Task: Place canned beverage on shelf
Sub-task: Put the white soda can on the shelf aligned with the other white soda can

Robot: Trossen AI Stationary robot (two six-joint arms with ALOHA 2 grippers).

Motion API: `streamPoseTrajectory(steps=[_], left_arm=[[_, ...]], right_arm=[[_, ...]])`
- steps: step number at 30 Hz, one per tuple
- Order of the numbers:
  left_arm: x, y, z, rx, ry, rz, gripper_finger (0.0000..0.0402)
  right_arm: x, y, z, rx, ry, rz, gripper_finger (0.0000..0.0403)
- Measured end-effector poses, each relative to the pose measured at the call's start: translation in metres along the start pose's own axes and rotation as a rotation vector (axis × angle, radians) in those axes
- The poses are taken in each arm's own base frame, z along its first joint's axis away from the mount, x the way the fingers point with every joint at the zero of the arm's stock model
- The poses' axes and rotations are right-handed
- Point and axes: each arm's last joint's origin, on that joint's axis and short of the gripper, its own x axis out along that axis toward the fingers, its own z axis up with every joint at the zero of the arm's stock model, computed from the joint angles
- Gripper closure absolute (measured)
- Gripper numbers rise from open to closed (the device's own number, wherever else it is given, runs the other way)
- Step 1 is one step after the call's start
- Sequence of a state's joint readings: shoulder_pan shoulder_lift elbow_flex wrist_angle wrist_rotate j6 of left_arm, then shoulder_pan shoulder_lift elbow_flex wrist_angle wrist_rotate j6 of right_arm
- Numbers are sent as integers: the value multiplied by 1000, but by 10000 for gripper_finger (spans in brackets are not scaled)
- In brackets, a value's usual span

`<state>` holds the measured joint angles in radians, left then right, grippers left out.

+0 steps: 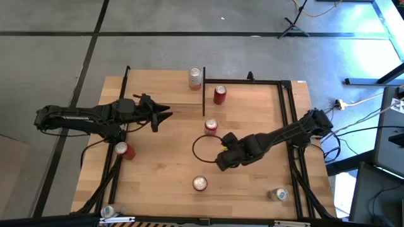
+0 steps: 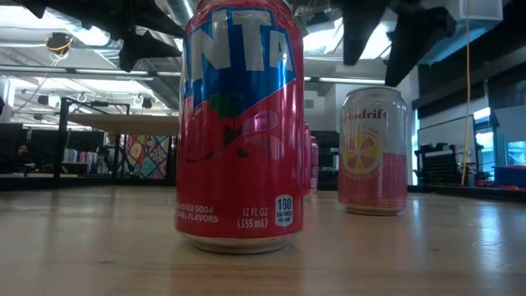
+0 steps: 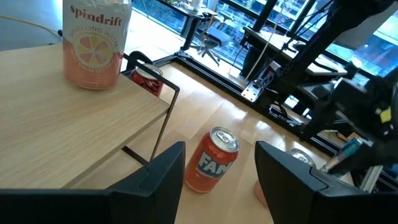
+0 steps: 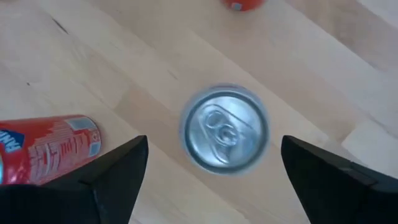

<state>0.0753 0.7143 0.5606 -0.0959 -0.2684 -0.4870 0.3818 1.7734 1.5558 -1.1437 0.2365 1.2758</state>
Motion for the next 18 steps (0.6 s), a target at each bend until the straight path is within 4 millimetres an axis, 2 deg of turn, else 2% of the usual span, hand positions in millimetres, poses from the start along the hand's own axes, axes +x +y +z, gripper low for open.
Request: streamPoseTrajectory(steps=[8, 13, 15, 18], left_arm=[[0, 0, 0, 0, 0, 0, 214], [0, 0, 0, -1, 0, 0, 214], [0, 0, 0, 0, 0, 0, 214], [0, 0, 0, -7, 0, -1, 214]], right_arm=[[31, 6, 1, -11, 42, -92, 47], [42, 8, -2, -42, 65, -120, 52], [44, 9, -3, -65, 69, -122, 66], [44, 10, -3, -90, 69, -117, 109]])
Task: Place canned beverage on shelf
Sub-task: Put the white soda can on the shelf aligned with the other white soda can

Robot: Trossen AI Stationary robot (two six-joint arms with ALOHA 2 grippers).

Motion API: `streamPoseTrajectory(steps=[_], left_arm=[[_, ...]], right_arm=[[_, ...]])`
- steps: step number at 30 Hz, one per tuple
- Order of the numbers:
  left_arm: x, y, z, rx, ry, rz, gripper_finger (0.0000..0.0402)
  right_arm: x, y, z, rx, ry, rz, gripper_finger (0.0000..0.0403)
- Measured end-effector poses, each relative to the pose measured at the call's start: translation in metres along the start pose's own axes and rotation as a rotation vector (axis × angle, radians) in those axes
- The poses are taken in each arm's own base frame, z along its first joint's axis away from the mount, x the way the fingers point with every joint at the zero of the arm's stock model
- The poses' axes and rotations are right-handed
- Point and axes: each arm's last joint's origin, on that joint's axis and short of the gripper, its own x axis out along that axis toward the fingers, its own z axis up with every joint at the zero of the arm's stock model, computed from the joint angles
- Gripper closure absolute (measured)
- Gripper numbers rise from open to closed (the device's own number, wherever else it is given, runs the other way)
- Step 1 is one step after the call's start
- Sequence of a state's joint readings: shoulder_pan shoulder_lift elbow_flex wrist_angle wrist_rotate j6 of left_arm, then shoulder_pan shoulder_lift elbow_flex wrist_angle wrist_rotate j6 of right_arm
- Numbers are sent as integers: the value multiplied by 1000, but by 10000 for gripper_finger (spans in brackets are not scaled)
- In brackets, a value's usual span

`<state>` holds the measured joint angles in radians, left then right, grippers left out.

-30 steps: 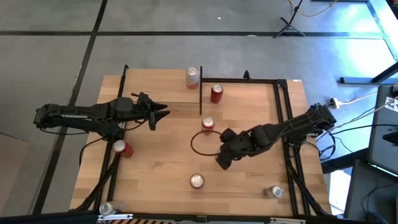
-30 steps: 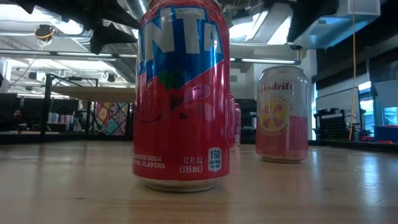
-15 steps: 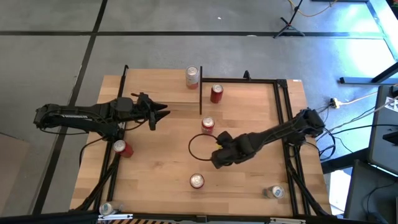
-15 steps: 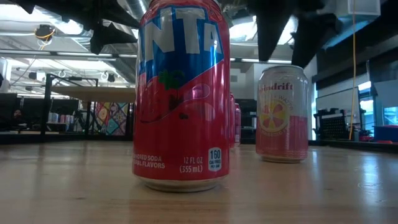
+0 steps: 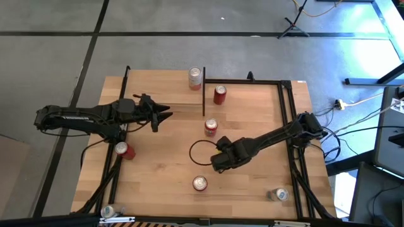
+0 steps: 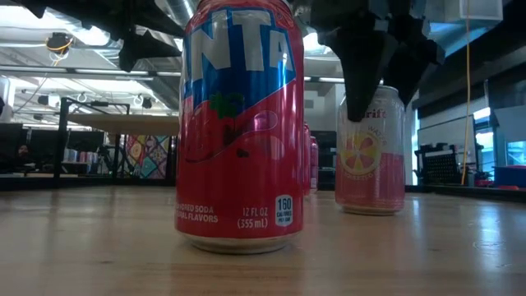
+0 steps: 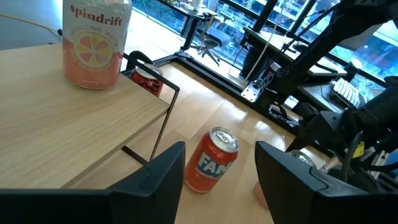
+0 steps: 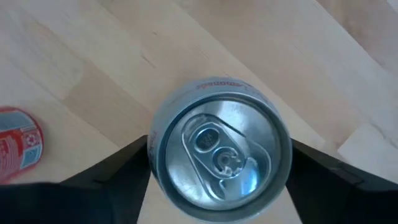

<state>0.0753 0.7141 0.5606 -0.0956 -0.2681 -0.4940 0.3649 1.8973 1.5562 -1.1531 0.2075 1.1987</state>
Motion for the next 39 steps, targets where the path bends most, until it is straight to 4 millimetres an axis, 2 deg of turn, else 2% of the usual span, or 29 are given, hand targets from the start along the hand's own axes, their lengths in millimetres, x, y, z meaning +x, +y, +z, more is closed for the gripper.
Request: streamPoseTrajectory(steps=[3, 7, 9, 12, 17, 21, 24, 29, 39], left_arm=[[0, 0, 0, 0, 0, 0, 214], [-1, 0, 0, 15, 2, -10, 214], [-3, -1, 1, 46, 14, -59, 214], [-9, -3, 3, 75, 19, -141, 214], [-26, -3, 10, 64, -27, -223, 214], [-39, -1, 12, 61, -42, -238, 214], [-45, 1, 11, 62, -30, -251, 214], [-50, -3, 19, 90, 8, -281, 214], [-20, -30, 44, 172, 159, -343, 214]], right_arm=[[-1, 0, 0, -36, -5, -1, 155], [-4, -1, 1, -99, -3, 10, 155], [-13, 0, 3, -126, -7, 30, 155], [-39, 2, 12, -218, -38, 102, 155], [-97, 2, 38, -307, -146, 244, 155], [-139, -11, 68, -291, -287, 308, 155], [-157, -23, 88, -283, -358, 337, 155], [-169, -31, 111, -297, -450, 392, 155], [-162, -30, 134, -347, -521, 426, 153]])
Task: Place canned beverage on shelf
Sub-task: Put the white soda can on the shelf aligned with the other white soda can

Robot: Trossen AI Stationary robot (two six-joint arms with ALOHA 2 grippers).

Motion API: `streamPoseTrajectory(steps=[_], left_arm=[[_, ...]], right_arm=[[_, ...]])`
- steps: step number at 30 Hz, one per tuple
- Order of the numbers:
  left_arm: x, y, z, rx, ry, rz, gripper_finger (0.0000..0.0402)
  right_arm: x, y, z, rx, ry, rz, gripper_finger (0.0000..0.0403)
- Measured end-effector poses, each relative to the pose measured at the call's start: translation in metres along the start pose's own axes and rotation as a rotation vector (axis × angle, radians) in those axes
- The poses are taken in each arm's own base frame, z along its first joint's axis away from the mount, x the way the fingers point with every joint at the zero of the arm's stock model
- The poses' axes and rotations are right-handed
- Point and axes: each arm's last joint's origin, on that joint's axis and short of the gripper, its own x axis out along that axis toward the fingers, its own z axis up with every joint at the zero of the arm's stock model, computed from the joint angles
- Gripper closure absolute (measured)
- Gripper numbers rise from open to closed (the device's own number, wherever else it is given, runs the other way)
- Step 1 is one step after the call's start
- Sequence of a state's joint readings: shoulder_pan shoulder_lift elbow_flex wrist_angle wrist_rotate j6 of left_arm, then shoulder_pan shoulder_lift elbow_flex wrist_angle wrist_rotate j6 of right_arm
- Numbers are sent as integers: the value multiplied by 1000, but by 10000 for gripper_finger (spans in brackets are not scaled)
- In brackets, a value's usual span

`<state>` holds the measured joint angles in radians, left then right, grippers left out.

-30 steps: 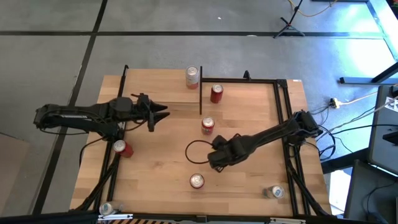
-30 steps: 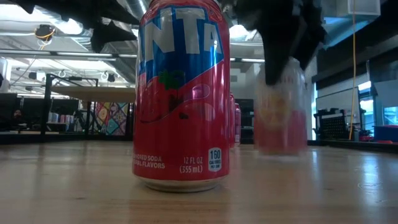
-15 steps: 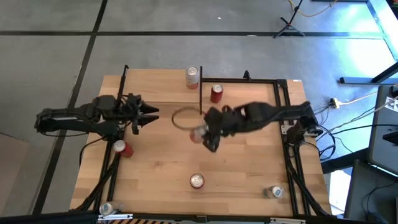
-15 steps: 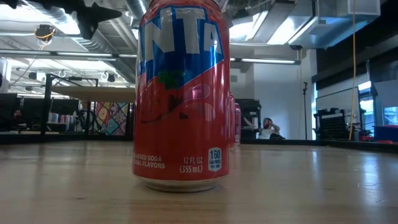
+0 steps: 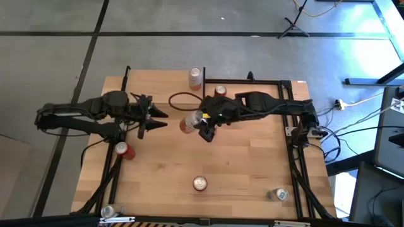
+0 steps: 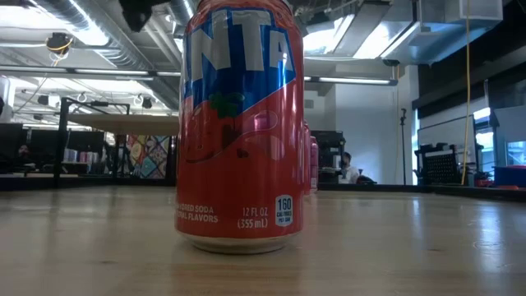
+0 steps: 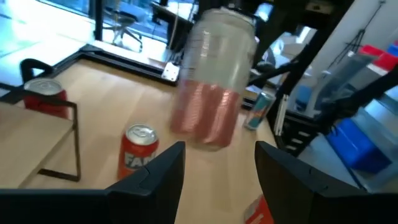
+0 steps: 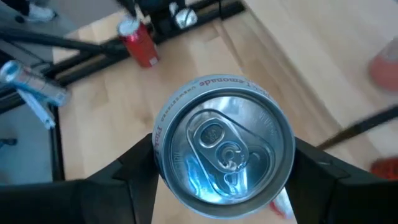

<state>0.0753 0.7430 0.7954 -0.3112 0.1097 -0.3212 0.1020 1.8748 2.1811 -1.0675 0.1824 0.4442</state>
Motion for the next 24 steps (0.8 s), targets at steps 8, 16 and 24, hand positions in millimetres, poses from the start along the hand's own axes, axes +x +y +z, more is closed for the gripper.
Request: streamPoseTrajectory(steps=[8, 16, 24], left_arm=[[29, 2, 3, 8, 78, -3, 214], [29, 0, 6, 13, 54, -24, 285], [35, 2, 4, 85, 67, -13, 361]], right_arm=[[3, 3, 6, -58, -70, 2, 152], [3, 3, 6, -70, -72, 3, 152], [3, 4, 8, -70, -92, 6, 152]])
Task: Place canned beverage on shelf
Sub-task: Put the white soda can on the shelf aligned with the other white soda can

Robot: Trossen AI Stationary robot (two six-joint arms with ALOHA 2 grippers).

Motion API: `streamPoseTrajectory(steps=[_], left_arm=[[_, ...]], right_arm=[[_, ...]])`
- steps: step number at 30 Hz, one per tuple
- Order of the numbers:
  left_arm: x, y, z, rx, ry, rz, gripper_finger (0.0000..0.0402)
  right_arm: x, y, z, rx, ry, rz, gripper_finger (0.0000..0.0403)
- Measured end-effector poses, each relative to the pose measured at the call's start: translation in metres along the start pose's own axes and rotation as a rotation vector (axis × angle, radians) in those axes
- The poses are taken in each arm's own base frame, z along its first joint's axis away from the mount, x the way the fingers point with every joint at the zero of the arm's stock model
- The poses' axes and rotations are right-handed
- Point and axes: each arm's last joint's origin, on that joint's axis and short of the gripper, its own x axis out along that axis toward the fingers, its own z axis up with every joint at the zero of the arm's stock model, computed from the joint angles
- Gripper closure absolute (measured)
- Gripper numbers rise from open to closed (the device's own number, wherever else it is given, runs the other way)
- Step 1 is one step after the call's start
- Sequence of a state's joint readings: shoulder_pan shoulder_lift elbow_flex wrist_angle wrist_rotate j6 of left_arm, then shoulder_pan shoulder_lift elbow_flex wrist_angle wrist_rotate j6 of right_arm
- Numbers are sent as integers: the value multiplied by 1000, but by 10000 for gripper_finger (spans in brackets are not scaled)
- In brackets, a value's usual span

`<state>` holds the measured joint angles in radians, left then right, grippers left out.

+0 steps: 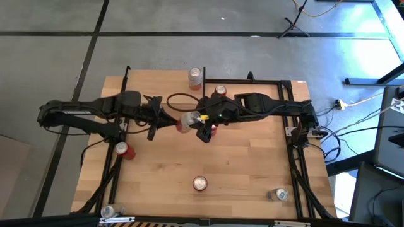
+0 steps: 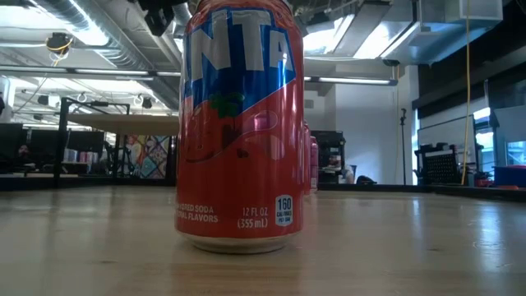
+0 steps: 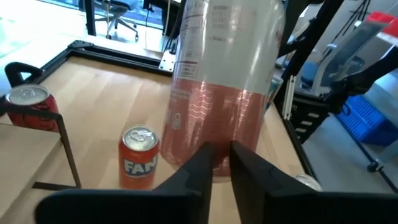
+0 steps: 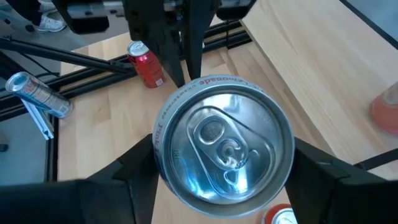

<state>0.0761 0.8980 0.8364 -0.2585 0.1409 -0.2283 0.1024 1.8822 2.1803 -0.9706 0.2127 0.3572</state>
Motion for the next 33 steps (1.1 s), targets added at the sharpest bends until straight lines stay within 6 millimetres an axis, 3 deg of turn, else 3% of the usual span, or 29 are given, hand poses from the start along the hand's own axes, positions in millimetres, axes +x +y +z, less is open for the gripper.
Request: streamPoseTrajectory(steps=[21, 27, 33], left_arm=[[5, 3, 1, 3, -20, 65, 372], [-21, 0, 5, 6, -77, 60, 372], [-50, 1, 3, 0, -99, 97, 372]], right_arm=[[10, -10, 11, -41, -88, -52, 152], [16, -27, 13, -75, -65, -126, 152], [20, -62, 21, -107, -51, -174, 152]])
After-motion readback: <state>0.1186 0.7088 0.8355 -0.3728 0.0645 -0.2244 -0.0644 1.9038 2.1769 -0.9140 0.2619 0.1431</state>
